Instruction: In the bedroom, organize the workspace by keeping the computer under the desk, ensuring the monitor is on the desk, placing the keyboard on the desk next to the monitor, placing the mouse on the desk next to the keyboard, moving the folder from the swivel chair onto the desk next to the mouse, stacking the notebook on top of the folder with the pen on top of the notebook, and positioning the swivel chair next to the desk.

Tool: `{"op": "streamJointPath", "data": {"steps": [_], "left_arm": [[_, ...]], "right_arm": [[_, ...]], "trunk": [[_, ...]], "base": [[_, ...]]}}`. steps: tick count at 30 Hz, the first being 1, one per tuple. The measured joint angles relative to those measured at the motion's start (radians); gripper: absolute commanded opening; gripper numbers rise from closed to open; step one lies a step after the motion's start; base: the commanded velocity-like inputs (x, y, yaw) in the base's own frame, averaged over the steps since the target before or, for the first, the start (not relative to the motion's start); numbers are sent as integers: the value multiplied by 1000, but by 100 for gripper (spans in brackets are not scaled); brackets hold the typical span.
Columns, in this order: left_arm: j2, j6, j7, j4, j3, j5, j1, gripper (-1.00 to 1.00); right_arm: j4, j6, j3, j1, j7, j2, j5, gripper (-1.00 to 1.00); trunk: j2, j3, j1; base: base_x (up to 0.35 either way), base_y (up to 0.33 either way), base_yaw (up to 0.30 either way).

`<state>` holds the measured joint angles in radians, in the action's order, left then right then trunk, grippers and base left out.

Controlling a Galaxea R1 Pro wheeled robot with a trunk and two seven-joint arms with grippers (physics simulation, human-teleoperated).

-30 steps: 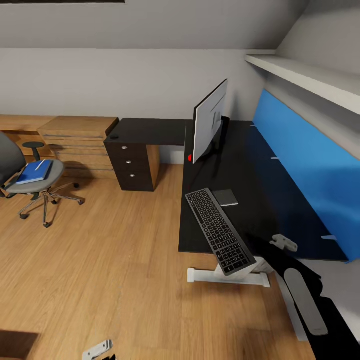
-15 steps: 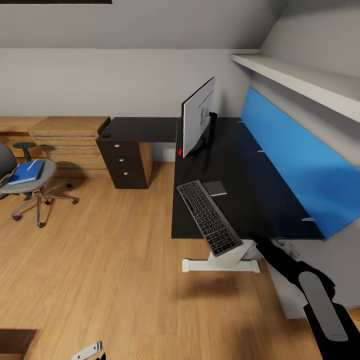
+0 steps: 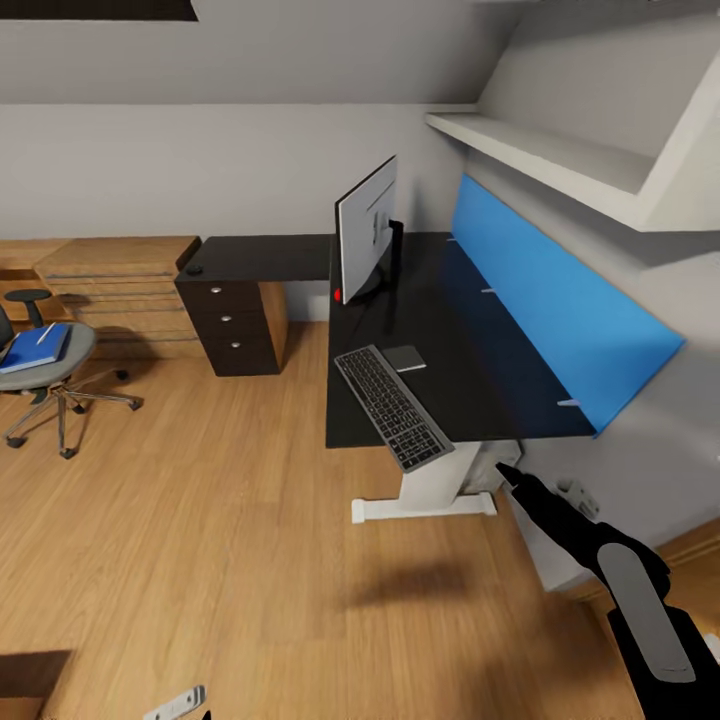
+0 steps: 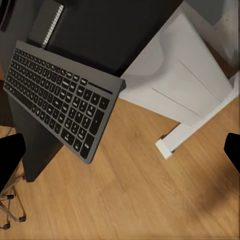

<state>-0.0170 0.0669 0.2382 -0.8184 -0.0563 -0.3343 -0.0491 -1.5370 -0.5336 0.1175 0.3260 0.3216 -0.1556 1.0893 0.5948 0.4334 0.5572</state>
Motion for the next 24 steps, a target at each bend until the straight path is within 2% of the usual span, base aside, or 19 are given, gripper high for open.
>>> {"op": "streamJointPath", "data": {"steps": [24], "left_arm": [[2, -3, 3, 1, 0, -2, 0, 100]], "right_arm": [[-3, 1, 0, -2, 0, 1, -1, 100]], "trunk": [[0, -33, 0]], "base": [[-6, 0, -2]]}}
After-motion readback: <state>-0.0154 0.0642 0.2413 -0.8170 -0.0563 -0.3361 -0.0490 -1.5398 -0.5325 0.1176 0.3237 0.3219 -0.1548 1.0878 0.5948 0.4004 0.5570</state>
